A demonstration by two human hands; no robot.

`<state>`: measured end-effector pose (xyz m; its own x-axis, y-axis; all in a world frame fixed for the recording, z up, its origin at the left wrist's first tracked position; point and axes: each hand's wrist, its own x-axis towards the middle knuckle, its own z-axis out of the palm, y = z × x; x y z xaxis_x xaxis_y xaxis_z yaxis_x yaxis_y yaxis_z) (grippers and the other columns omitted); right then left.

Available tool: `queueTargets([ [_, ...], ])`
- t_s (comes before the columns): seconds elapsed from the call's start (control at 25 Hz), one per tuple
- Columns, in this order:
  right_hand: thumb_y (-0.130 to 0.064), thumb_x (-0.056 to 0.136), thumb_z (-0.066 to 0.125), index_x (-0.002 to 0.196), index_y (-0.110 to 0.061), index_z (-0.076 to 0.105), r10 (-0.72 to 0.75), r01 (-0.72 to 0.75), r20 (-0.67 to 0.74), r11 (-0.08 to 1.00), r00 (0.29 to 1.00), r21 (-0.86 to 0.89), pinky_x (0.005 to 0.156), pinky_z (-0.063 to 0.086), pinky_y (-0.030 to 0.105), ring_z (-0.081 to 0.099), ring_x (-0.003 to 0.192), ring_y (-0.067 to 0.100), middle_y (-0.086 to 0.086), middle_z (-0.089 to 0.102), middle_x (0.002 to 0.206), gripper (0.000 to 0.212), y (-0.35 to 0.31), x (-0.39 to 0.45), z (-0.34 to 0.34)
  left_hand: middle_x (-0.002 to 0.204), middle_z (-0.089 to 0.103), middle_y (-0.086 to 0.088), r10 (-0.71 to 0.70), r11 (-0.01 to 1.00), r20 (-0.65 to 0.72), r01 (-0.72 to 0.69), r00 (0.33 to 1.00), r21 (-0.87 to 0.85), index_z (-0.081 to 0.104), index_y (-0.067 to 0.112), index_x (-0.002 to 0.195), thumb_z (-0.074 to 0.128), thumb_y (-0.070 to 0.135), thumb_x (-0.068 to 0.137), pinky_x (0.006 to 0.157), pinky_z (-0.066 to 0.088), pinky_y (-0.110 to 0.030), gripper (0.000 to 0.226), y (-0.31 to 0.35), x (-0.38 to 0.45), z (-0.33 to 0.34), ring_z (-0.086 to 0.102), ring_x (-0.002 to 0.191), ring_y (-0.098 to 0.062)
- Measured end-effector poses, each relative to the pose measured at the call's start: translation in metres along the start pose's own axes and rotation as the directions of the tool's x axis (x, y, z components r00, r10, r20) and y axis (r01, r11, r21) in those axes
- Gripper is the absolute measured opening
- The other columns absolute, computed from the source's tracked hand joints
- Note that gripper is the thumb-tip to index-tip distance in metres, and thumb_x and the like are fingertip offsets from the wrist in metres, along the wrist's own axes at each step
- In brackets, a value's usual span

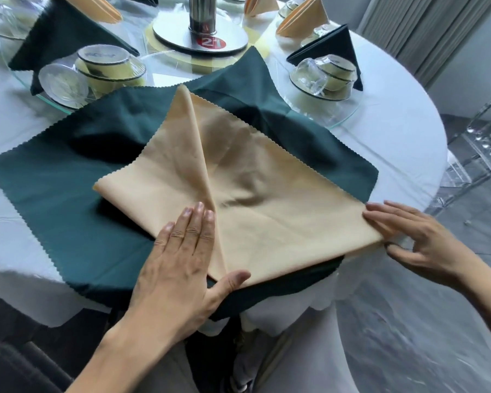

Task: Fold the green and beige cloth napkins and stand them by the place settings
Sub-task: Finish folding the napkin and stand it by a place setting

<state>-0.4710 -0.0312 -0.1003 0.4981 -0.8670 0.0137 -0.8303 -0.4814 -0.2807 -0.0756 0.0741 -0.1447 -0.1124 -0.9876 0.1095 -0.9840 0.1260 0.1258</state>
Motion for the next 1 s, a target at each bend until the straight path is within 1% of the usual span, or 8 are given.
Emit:
queueTargets([
  [0.2, -0.008, 0.076, 0.076, 0.092, -0.037, 0.076, 0.136, -0.117, -0.064, 0.964, 0.989, 0.237, 0.100, 0.044, 0.024, 0.064, 0.112, 0.016, -0.019, 0.067, 0.119, 0.034, 0.028, 0.007, -0.026, 0.163, -0.017, -0.002, -0.013, 0.997, 0.027, 0.015, 1.000, -0.074, -0.011, 0.015, 0.154, -0.004, 0.089, 0.080, 0.118, -0.014, -0.031, 0.105, 0.002, 0.000, -0.006, -0.018, 0.150, -0.015],
  [0.32, 0.005, 0.076, 0.075, 0.084, -0.023, 0.078, 0.193, -0.140, -0.060, 0.861, 0.979, 0.488, 0.093, 0.050, 0.021, 0.068, 0.102, 0.018, -0.009, 0.073, 0.108, 0.030, 0.023, 0.013, -0.035, 0.159, -0.029, 0.002, -0.019, 0.993, 0.057, 0.025, 0.998, -0.119, -0.021, 0.018, 0.151, -0.013, 0.092, 0.072, 0.116, -0.019, -0.030, 0.108, 0.002, 0.000, -0.011, -0.030, 0.145, -0.011],
  [0.44, 0.003, 0.081, 0.063, 0.082, -0.012, 0.077, 0.246, -0.072, -0.145, 0.700, 0.958, 0.710, 0.093, 0.051, 0.026, 0.069, 0.094, 0.015, 0.002, 0.075, 0.103, 0.021, 0.006, 0.037, -0.056, 0.157, -0.034, 0.001, -0.014, 0.992, 0.067, 0.022, 0.998, -0.121, -0.027, 0.017, 0.149, -0.017, 0.092, 0.069, 0.116, -0.020, -0.032, 0.110, 0.003, 0.000, -0.012, -0.034, 0.143, -0.011],
  [0.56, -0.017, 0.076, 0.073, 0.084, -0.018, 0.077, 0.236, 0.003, -0.214, 0.664, 0.948, 0.748, 0.084, 0.054, 0.025, 0.070, 0.087, 0.017, -0.002, 0.076, 0.088, 0.009, -0.028, 0.092, -0.078, 0.155, -0.038, -0.001, -0.007, 0.993, 0.084, 0.017, 0.996, -0.117, -0.030, 0.015, 0.148, -0.018, 0.092, 0.069, 0.115, -0.022, -0.032, 0.111, 0.004, 0.001, -0.013, -0.037, 0.141, -0.013],
  [0.72, -0.004, 0.082, 0.070, 0.092, -0.013, 0.075, 0.126, 0.070, -0.317, 0.838, 0.940, 0.541, 0.066, 0.049, 0.018, 0.062, 0.065, 0.003, -0.008, 0.072, 0.071, 0.014, -0.105, 0.187, -0.082, 0.157, -0.034, -0.004, -0.005, 0.989, 0.051, 0.012, 0.999, -0.145, -0.029, 0.012, 0.149, -0.014, 0.091, 0.071, 0.116, -0.018, -0.033, 0.112, 0.003, -0.001, -0.010, -0.032, 0.145, -0.016],
  [0.84, -0.019, 0.080, 0.069, 0.088, -0.014, 0.076, -0.064, 0.123, -0.388, 0.984, 0.920, 0.130, 0.070, 0.051, 0.028, 0.063, 0.074, 0.015, 0.006, 0.071, 0.082, 0.012, -0.164, 0.242, -0.069, 0.159, -0.030, -0.003, -0.005, 0.980, 0.003, 0.006, 1.000, -0.197, -0.029, 0.013, 0.149, 0.012, 0.092, 0.079, 0.117, -0.015, -0.032, 0.114, 0.001, -0.002, -0.012, -0.026, 0.147, -0.016],
  [0.92, -0.023, 0.083, 0.062, 0.088, -0.014, 0.075, -0.178, 0.153, -0.326, 0.983, 0.929, -0.101, 0.074, 0.054, 0.036, 0.066, 0.082, 0.027, 0.012, 0.072, 0.087, 0.016, -0.191, 0.263, -0.057, 0.154, -0.041, 0.000, 0.009, 0.978, 0.035, -0.002, 0.999, -0.210, -0.042, 0.020, 0.142, 0.018, 0.094, 0.077, 0.115, -0.022, -0.031, 0.116, 0.002, -0.003, -0.012, -0.036, 0.142, -0.013],
  [1.0, -0.021, 0.085, 0.059, 0.090, -0.015, 0.074, -0.222, 0.170, -0.285, 0.966, 0.933, -0.195, 0.076, 0.052, 0.038, 0.064, 0.089, 0.033, 0.014, 0.071, 0.092, 0.017, -0.209, 0.276, -0.044, 0.154, -0.040, -0.001, 0.014, 0.974, 0.036, -0.005, 0.999, -0.226, -0.047, 0.027, 0.138, 0.025, 0.095, 0.074, 0.116, -0.023, -0.031, 0.118, 0.003, -0.002, -0.018, -0.037, 0.142, -0.015],
])
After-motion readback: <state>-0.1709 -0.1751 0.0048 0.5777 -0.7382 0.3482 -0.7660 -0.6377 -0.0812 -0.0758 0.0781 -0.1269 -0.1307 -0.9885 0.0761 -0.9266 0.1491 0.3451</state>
